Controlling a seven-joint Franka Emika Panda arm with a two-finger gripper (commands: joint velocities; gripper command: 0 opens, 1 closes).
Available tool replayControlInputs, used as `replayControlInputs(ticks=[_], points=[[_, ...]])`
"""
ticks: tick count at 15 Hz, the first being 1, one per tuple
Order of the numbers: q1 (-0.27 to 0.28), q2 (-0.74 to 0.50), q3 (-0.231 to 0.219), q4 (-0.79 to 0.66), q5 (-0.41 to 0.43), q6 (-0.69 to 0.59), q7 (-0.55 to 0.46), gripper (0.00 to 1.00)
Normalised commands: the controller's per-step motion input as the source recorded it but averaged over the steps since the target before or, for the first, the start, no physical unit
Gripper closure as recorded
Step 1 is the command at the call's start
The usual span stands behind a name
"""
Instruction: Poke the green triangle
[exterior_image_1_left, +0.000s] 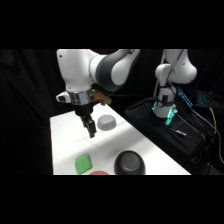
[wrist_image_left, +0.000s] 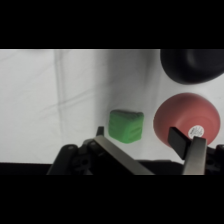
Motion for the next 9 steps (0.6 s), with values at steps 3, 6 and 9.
replayControlInputs(ticks=[3, 6, 9], points=[[0.045, 0.39, -0.044, 0.68, -0.082, -0.25, 0.09, 0.26], [0.012, 0.37, -0.016, 0.57, 0.000, -0.20, 0.03, 0.61], [-0.002, 0.33, -0.003, 0.45, 0.034, -0.15, 0.01, 0.99]])
